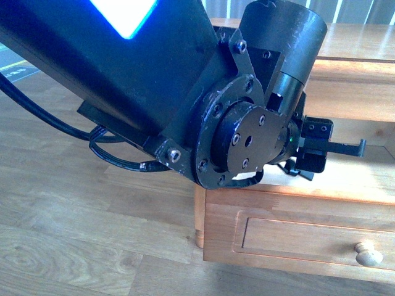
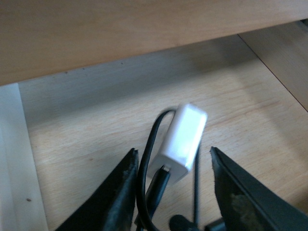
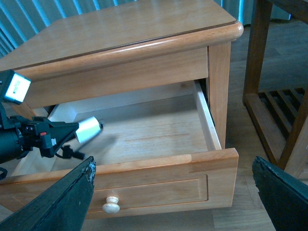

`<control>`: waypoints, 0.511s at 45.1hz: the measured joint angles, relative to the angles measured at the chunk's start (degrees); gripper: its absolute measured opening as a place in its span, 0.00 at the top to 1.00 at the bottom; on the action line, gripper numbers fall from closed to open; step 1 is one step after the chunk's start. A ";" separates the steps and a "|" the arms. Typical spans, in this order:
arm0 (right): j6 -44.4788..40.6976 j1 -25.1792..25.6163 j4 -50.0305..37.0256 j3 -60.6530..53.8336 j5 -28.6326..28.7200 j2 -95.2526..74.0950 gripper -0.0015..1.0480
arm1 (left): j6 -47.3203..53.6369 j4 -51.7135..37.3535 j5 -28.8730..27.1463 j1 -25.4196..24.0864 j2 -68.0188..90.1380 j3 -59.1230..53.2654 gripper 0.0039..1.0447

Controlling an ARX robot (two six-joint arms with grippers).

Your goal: Put charger into drawer

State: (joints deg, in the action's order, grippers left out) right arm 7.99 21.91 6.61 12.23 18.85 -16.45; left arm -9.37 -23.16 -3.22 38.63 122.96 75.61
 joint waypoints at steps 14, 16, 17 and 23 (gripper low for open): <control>0.00 0.02 0.00 0.00 0.00 0.00 0.08 | 0.04 -2.34 -5.11 -1.57 -10.69 -6.73 0.07; 0.00 0.02 0.00 0.00 0.02 0.00 0.08 | 0.07 -2.73 -6.38 -2.19 -13.55 -8.81 0.04; 0.00 0.04 0.00 0.00 0.02 0.00 0.08 | 0.02 -2.86 -6.82 -2.47 -14.75 -9.68 0.05; 0.00 0.04 0.00 0.00 0.02 0.00 0.08 | 0.52 -4.48 -11.08 -5.27 -26.64 -18.47 0.06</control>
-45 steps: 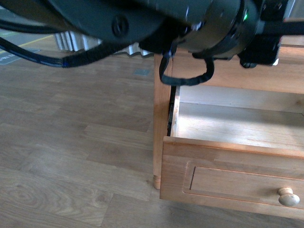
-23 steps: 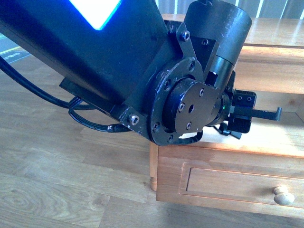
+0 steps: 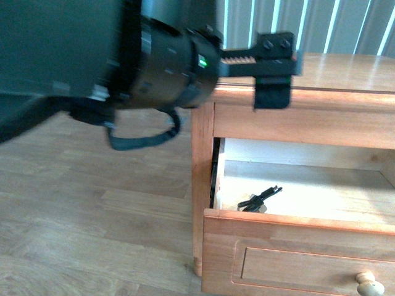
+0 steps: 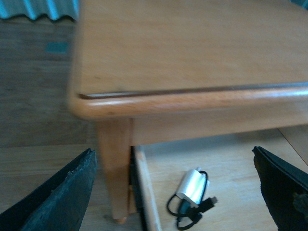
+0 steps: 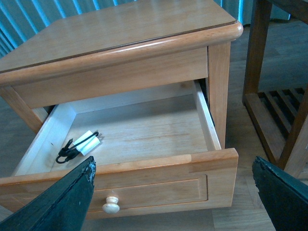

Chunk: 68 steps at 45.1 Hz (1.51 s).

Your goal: Put charger into drawer

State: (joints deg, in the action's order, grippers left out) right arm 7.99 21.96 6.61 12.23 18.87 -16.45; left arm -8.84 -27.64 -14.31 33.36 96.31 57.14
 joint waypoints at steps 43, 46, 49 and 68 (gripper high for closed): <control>0.00 0.04 0.00 0.00 0.13 0.00 0.08 | 5.46 5.35 1.31 -20.04 -61.61 -45.03 0.49; 0.00 0.04 0.00 0.00 0.13 0.00 0.08 | 6.60 5.40 2.73 -21.42 -63.08 -46.51 0.59; 0.00 0.04 0.00 0.00 0.13 0.00 0.08 | 7.32 5.60 4.00 -22.58 -64.54 -47.74 0.70; 0.00 0.04 0.00 0.00 0.13 0.00 0.08 | 8.37 10.54 14.08 -33.16 -75.58 -53.51 0.96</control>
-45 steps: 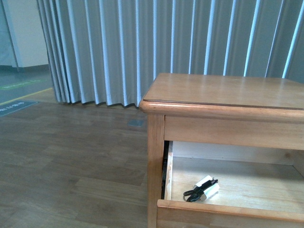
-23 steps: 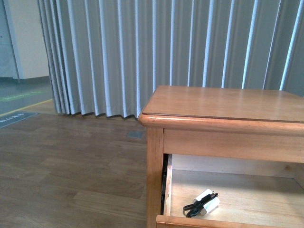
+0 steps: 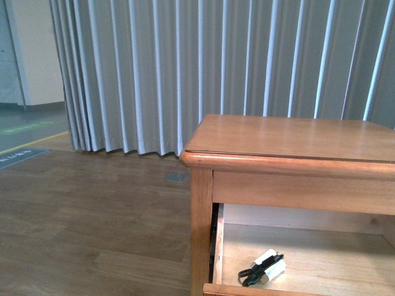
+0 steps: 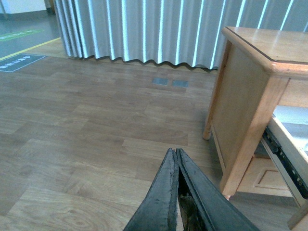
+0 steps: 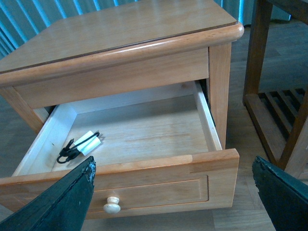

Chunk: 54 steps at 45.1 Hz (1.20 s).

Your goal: Put charger into drawer

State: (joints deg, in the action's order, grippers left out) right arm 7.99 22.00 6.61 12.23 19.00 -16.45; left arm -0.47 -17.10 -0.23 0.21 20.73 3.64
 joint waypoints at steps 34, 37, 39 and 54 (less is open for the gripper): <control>0.02 0.00 0.00 -0.02 0.00 0.00 0.08 | 0.07 12.46 0.22 -0.07 -14.84 -2.97 0.96; 0.00 0.00 0.00 -0.02 -0.02 0.00 0.08 | 0.07 16.50 0.24 -0.07 -19.39 -2.97 0.96; 0.00 0.00 0.00 -0.02 0.00 0.00 0.08 | 0.07 16.74 0.22 -0.07 -20.22 -2.97 0.96; 0.00 0.00 0.00 -0.02 0.00 0.00 0.08 | 0.04 17.03 0.24 -0.07 -20.48 -2.97 0.79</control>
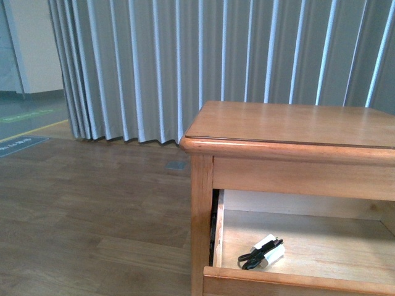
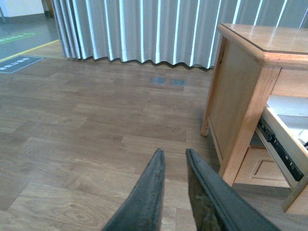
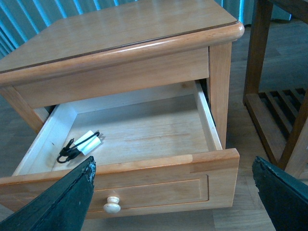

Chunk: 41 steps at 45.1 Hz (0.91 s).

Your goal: Put charger into drawer

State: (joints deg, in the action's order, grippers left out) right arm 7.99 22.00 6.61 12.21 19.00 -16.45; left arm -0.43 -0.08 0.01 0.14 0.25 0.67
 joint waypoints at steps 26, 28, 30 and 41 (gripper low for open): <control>-20.09 -17.62 -4.68 -0.52 -12.39 -17.62 0.08 | 0.15 0.02 -0.02 0.00 0.00 0.00 0.06; -20.72 -19.17 -6.05 -0.31 -12.90 -20.13 0.08 | 0.15 0.02 -0.02 0.00 0.00 0.00 0.06; -21.03 -20.50 -7.28 0.04 -13.00 -23.10 0.08 | 0.15 0.02 -0.02 0.00 0.00 0.00 0.06; -20.22 -24.26 -10.93 3.15 -11.63 -35.98 0.08 | 0.15 0.02 -0.02 0.00 0.00 0.00 0.06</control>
State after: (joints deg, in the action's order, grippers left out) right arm -12.23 -2.26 -4.32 15.35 7.38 -52.42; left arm -0.27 -0.05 -0.01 0.14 0.25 0.67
